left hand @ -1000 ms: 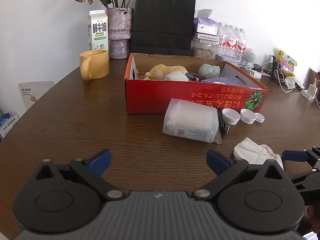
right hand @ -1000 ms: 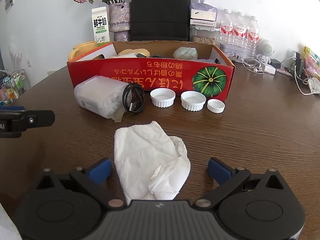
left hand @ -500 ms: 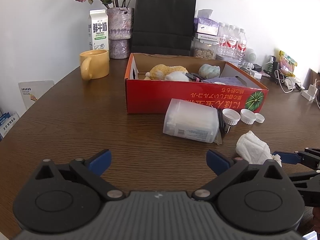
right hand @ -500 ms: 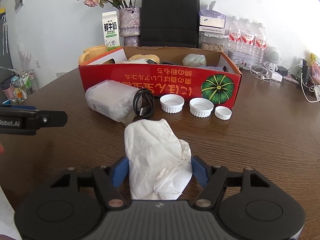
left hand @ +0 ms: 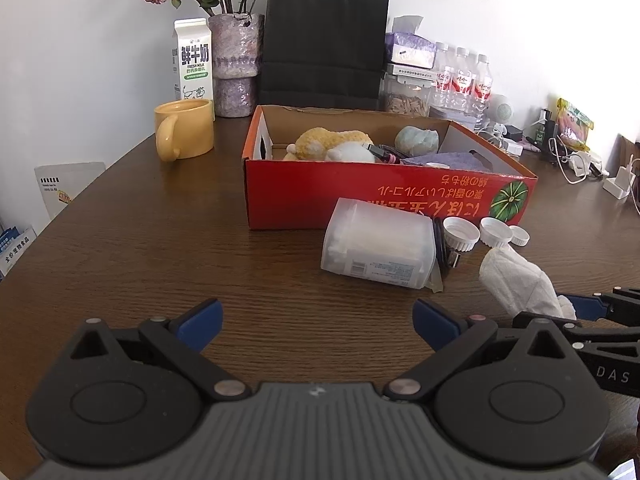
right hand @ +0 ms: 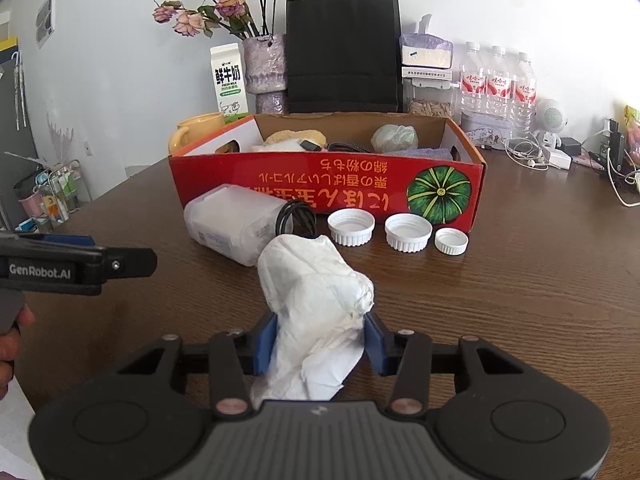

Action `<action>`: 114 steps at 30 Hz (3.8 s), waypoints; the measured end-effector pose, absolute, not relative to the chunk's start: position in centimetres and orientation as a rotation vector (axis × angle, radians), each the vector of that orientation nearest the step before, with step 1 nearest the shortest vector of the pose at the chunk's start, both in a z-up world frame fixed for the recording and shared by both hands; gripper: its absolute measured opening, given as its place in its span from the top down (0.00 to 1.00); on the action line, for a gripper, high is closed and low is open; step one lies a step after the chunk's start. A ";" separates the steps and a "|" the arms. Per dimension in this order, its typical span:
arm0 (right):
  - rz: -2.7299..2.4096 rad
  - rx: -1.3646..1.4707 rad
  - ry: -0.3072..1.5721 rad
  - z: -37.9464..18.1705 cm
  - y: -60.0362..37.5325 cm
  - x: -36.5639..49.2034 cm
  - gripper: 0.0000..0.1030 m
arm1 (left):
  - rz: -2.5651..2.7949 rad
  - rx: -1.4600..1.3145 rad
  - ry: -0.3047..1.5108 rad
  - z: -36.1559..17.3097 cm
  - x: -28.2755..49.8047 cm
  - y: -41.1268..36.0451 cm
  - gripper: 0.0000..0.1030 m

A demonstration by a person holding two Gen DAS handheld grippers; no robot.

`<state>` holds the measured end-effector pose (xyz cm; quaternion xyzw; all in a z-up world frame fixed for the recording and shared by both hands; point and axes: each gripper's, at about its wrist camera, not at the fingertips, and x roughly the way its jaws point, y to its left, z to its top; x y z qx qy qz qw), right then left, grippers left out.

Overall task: Organize objects
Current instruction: 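Lift the tissue with the right tool while the left tool moves to the white plastic container, then grasp the white plastic container with the left tool while the right tool holds the tissue, then carry the container over the box and open the left tool while the right tool drops the tissue in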

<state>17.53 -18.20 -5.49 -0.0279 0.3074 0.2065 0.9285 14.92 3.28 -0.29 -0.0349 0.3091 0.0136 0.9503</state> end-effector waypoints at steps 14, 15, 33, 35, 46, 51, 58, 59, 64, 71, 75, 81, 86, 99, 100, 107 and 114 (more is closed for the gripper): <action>0.350 -0.029 0.584 -4.6 -20.4 20.0 0.56 | -0.052 -0.023 0.614 0.0 19.2 0.9 0.00; 0.346 -0.027 0.583 -4.6 -20.5 20.2 0.56 | -0.058 -0.017 0.620 -0.1 19.7 0.7 0.00; 0.309 0.000 0.588 -5.3 -22.0 21.5 0.55 | -0.022 0.036 0.678 -2.4 24.9 -0.4 0.00; 0.314 -0.001 0.586 -5.3 -22.0 21.4 0.55 | -0.023 0.032 0.676 -2.5 25.1 -0.4 0.00; 0.328 -0.005 0.594 -5.5 -21.4 21.1 0.55 | -0.039 -0.007 0.647 -2.3 24.5 0.0 0.19; 0.330 -0.006 0.596 -5.6 -21.4 21.1 0.55 | -0.023 -0.014 0.612 -1.7 23.2 0.5 0.19; 0.342 -0.010 0.592 -5.4 -21.0 21.1 0.55 | 0.010 -0.039 0.566 -0.7 21.3 1.8 0.19; 0.344 -0.011 0.590 -5.3 -20.9 21.1 0.55 | 0.013 -0.043 0.558 -0.5 21.2 2.0 0.19; 0.363 -0.020 0.577 -4.8 -20.2 21.3 0.55 | 0.011 -0.064 0.516 0.9 20.7 2.6 0.19; 0.394 -0.039 0.528 -3.1 -18.8 22.1 0.55 | 0.008 -0.074 0.457 2.8 21.1 2.7 0.19; 0.411 -0.051 0.495 -2.1 -17.9 22.9 0.55 | 0.004 -0.077 0.426 3.6 21.7 2.6 0.19; 0.423 -0.067 0.452 -0.8 -17.0 24.8 0.55 | 0.001 -0.071 0.382 4.9 23.3 2.4 0.19; 0.431 -0.061 0.419 0.5 -16.8 27.2 0.55 | 0.000 -0.066 0.348 5.9 25.4 2.1 0.19; 0.448 -0.032 0.411 1.4 -16.6 35.4 0.55 | -0.001 -0.061 0.345 5.6 32.0 1.9 0.19; 0.452 -0.031 0.416 1.2 -16.7 36.0 0.55 | -0.002 -0.064 0.353 5.4 32.6 2.0 0.19; 0.473 -0.009 0.453 0.3 -17.8 39.6 0.55 | -0.007 -0.059 0.404 4.0 35.7 3.0 0.19; 0.494 -0.034 0.499 -1.1 -17.4 40.7 0.55 | -0.028 -0.021 0.408 3.3 36.7 2.7 0.19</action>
